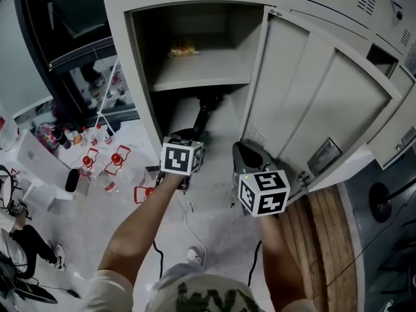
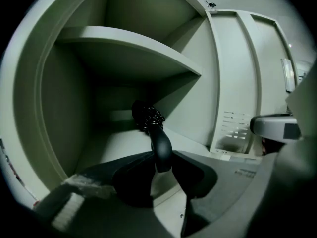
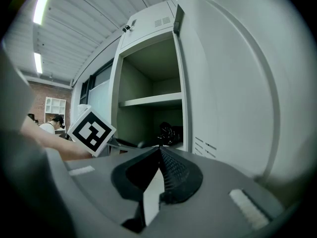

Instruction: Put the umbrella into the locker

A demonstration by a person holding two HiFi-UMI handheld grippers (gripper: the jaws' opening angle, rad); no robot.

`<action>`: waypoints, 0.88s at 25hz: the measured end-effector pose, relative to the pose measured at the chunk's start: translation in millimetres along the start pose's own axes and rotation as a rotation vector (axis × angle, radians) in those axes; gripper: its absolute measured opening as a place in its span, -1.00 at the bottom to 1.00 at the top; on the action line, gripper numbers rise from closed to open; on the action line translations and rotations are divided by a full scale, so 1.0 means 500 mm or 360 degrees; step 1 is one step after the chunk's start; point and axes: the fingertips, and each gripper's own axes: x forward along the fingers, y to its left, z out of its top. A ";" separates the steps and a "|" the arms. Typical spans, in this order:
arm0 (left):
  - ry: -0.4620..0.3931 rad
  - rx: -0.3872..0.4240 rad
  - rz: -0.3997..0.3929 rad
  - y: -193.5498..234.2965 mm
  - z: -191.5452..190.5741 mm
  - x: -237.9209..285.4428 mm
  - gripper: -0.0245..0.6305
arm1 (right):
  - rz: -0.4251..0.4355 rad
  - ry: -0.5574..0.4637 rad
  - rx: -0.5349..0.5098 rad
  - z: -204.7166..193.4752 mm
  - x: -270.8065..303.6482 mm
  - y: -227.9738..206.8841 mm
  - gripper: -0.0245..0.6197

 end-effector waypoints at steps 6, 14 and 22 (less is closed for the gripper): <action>0.0021 0.0007 -0.0026 -0.005 0.025 0.019 -0.55 | -0.0050 -0.0008 0.0002 0.007 0.008 -0.015 -0.93; -0.0047 -0.0022 0.0000 -0.008 0.023 0.003 -0.52 | -0.0044 -0.0009 0.0007 0.007 -0.016 -0.012 -0.93; -0.0154 0.0005 0.0058 -0.035 0.029 -0.111 -0.52 | 0.0033 -0.0059 0.0009 0.028 -0.070 0.023 -0.93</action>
